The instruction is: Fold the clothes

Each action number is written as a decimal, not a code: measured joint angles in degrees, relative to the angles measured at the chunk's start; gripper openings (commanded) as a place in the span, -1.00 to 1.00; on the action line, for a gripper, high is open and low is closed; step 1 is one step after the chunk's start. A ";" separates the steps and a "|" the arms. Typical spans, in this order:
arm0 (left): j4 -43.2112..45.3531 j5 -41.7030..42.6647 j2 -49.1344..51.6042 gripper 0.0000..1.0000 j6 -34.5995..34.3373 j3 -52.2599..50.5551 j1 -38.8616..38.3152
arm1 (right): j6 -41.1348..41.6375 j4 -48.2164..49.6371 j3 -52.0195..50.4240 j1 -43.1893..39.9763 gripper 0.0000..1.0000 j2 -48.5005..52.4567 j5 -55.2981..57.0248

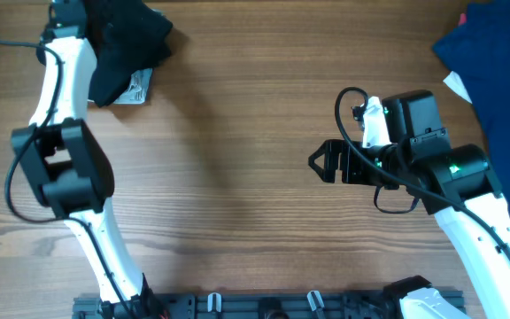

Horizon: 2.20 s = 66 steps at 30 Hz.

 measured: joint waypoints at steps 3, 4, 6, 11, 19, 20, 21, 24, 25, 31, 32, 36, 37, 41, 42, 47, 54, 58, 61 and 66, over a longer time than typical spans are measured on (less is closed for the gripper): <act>-0.02 3.04 6.67 -0.70 -0.09 -0.07 0.02 | -0.02 0.57 0.00 0.00 0.99 0.00 0.00; -0.07 3.91 8.83 -0.66 -0.09 -0.07 0.02 | -0.02 0.61 0.00 0.00 0.99 0.00 0.00; 0.20 4.31 10.91 -0.58 -0.07 -0.07 0.02 | -0.02 0.52 0.00 0.00 0.99 0.00 0.00; -0.92 4.48 9.18 0.15 -0.04 -0.09 0.13 | 0.00 0.37 0.00 0.00 0.99 0.00 0.00; -23.06 7.48 -22.95 0.99 0.11 -0.15 -1.16 | -0.02 -0.17 0.00 0.00 0.99 0.04 -5.25; -26.95 9.62 -26.23 0.99 0.13 -0.17 -1.18 | -0.02 -0.63 0.00 0.00 0.99 0.04 -6.84; -29.16 11.76 -28.57 1.00 0.13 -0.15 -1.18 | -0.02 -1.05 0.00 0.00 0.99 -0.28 -8.13; -38.23 19.71 -36.37 1.00 0.15 -0.22 -1.18 | 0.00 -2.86 -0.02 0.00 0.99 -4.48 -9.90; -42.12 21.70 -39.74 1.00 0.59 -0.22 -1.22 | -0.02 -3.45 -0.02 0.00 0.99 -6.93 -10.21; -54.99 26.99 -51.23 0.99 6.38 -0.22 -1.22 | -0.31 -12.35 -0.02 0.00 0.99 -22.82 -11.02; -57.37 27.69 -53.02 1.00 6.60 -0.22 -1.22 | -0.46 -13.77 0.00 0.00 0.99 -24.94 -10.99; -67.21 29.40 -64.24 1.00 9.99 -0.26 -2.27 | -0.70 -16.81 0.00 0.00 0.89 -32.20 -10.99; -68.28 29.83 -67.25 0.99 10.49 -0.22 -2.71 | -0.35 -17.79 -0.02 0.00 0.89 -33.90 -10.71; -75.38 32.02 -80.35 1.00 11.32 -0.37 -3.15 | 1.36 -21.11 -0.02 0.00 0.89 -43.63 -7.96; -75.36 32.41 -82.73 0.99 11.34 -0.50 -3.15 | 2.03 -21.18 -0.02 0.00 0.90 -45.86 -7.19; -75.56 33.20 -94.75 0.99 11.34 -4.98 -3.15 | 8.63 -21.40 -0.04 0.00 1.00 -52.81 0.26; -75.52 33.20 -96.32 1.00 11.32 -6.84 -3.15 | 24.72 -21.27 -0.04 0.00 1.00 -52.81 13.35; -75.54 33.20 -96.32 0.99 11.34 -6.84 -3.15 | 29.55 -21.46 -0.07 0.00 0.99 -52.81 14.67; -75.52 33.20 -96.32 0.99 11.34 -6.84 -3.15 | 41.07 -21.49 -0.07 0.00 0.99 -52.81 15.10; -75.52 33.20 -96.32 1.00 11.34 -6.84 -3.15 | 71.45 -21.44 -0.07 0.00 0.99 -52.81 15.47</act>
